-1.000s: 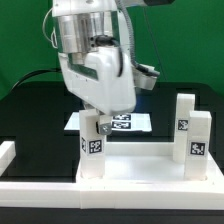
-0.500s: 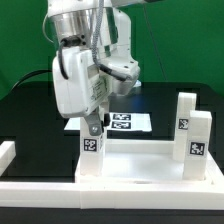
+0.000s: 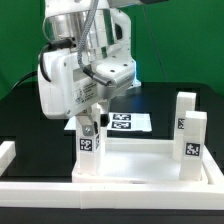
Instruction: Assemble desk
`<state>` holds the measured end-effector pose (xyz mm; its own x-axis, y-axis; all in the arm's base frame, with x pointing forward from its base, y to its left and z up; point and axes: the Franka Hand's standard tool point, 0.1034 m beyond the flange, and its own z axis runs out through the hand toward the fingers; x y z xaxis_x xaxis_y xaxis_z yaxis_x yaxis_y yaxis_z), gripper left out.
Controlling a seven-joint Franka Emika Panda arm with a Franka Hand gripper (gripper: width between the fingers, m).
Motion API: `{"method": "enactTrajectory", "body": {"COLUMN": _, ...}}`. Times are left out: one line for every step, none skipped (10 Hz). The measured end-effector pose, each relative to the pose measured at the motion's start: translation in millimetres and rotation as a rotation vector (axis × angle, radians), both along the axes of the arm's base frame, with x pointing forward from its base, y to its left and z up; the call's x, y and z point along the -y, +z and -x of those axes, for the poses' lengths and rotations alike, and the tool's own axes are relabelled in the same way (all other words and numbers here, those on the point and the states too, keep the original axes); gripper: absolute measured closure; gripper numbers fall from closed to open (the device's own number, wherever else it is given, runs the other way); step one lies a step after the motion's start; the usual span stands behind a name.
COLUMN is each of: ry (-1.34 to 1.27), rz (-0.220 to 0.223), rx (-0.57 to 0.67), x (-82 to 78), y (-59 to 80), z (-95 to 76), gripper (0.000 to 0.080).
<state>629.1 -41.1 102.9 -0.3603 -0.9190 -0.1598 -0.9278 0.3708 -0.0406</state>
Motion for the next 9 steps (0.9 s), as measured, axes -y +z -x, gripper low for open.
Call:
{"method": "enactTrajectory", "body": {"ry": 0.001, "rz": 0.000, "rx": 0.000, "x": -0.5, "y": -0.1, "z": -0.1, "gripper": 0.0490}}
{"method": "enactTrajectory", "body": {"ry": 0.003, "rz": -0.001, "rx": 0.002, "x": -1.6, "y": 1.3, "z": -0.7, "gripper": 0.0317}}
{"method": "enactTrajectory", "body": {"ry": 0.011, "rz": -0.003, "rx": 0.017, "x": -6.3, "y": 10.4, "z": -4.1, "gripper": 0.0188}}
{"method": "enactTrajectory", "body": {"ry": 0.022, "rz": -0.008, "rx": 0.043, "x": -10.8, "y": 27.0, "z": -9.0, "gripper": 0.0161}}
{"method": "enactTrajectory", "body": {"ry": 0.026, "rz": -0.015, "rx": 0.073, "x": -15.0, "y": 47.1, "z": -14.0, "gripper": 0.0161}}
{"method": "enactTrajectory", "body": {"ry": 0.033, "rz": -0.025, "rx": 0.107, "x": -18.5, "y": 70.7, "z": -18.1, "gripper": 0.0152}}
{"method": "enactTrajectory", "body": {"ry": 0.035, "rz": -0.022, "rx": 0.104, "x": -17.3, "y": 66.7, "z": -15.3, "gripper": 0.0152}}
{"method": "enactTrajectory", "body": {"ry": 0.037, "rz": -0.020, "rx": 0.097, "x": -17.8, "y": 61.3, "z": -14.8, "gripper": 0.0151}}
{"method": "enactTrajectory", "body": {"ry": 0.038, "rz": -0.020, "rx": 0.098, "x": -18.3, "y": 62.1, "z": -15.3, "gripper": 0.0151}}
